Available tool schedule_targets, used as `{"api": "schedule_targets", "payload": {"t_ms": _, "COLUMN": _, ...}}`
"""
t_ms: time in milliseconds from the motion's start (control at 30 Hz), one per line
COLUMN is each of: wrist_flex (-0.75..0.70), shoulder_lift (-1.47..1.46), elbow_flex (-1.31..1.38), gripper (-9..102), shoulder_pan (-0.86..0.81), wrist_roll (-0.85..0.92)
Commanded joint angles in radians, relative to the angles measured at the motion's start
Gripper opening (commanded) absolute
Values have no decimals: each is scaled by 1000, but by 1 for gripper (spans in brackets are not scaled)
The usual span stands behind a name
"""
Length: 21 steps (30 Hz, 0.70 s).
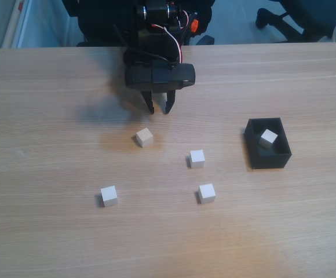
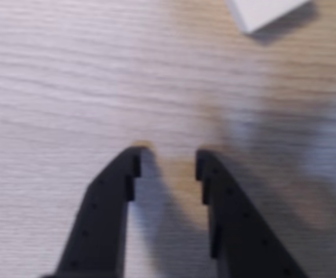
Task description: Pick blocks and place them in the box.
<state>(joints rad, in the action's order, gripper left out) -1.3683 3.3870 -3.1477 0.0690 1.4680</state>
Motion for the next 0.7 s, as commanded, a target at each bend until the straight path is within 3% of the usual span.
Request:
{"api": "schedule_targets", "payload": {"t_ms": 0, "wrist_flex": -60, "shoulder_lift": 25, "elbow_flex": -64, "gripper": 0, "shoulder_pan": -120, "wrist_roll": 54}}
{"api": "schedule_targets", "payload": {"t_ms": 667, "wrist_flex": -60, "shoulder_lift": 25, "elbow_flex": -63, "gripper": 0, "shoulder_pan": -118, "wrist_roll": 72}}
